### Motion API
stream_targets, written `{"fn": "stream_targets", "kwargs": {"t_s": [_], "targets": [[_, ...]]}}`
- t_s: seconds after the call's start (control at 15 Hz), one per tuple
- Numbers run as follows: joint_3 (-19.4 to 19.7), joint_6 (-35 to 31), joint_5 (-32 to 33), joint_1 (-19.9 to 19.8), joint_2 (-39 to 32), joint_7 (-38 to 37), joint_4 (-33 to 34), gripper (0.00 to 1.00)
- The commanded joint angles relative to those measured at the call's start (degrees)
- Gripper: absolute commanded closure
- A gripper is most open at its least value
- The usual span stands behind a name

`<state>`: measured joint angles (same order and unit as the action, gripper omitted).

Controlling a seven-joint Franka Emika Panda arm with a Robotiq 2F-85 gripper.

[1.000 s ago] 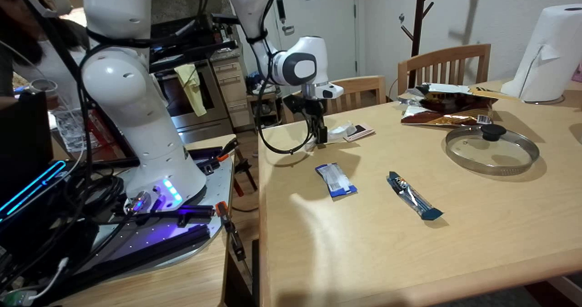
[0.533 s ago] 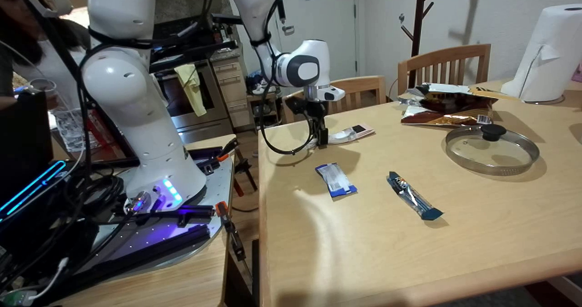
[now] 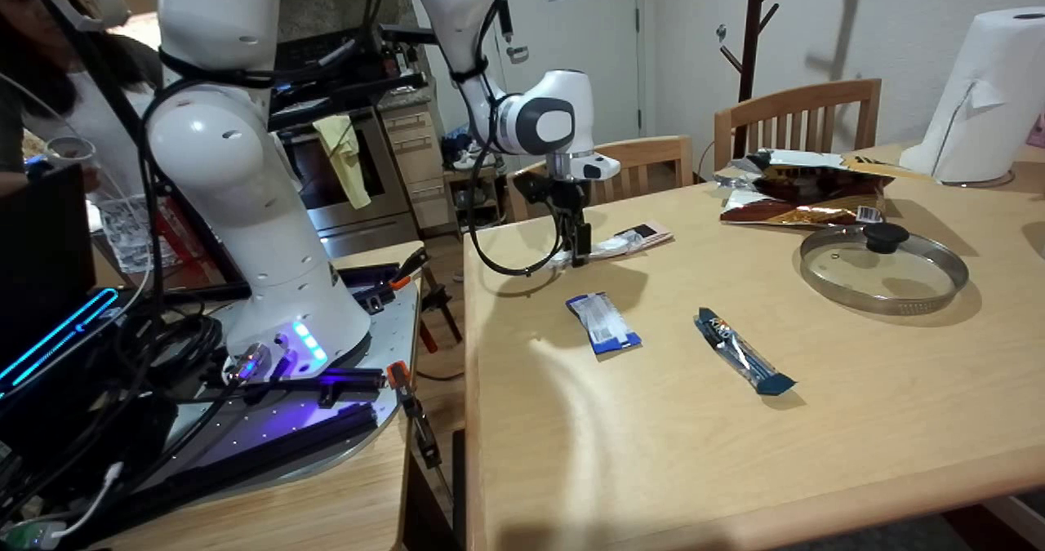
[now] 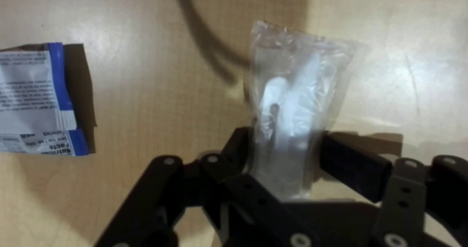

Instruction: Turn the white object anti clockwise

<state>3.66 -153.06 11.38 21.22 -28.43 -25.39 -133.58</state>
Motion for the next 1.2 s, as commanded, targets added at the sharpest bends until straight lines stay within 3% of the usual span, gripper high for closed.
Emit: {"fn": "stream_targets", "kwargs": {"t_s": [0.0,0.07,0.2,0.6,1.13], "targets": [[-0.42,0.59,-1.09,-0.25,-0.21,-0.92,0.25,0.11],[-0.30,0.66,-1.04,-0.10,0.02,-1.17,0.15,0.03],[0.00,0.65,-0.81,0.22,0.73,-1.75,-0.22,0.00],[1.30,4.03,0.57,1.62,7.03,-5.23,-2.24,0.00],[-3.13,8.31,-0.22,-1.24,16.77,-5.21,-2.91,0.00]]}}
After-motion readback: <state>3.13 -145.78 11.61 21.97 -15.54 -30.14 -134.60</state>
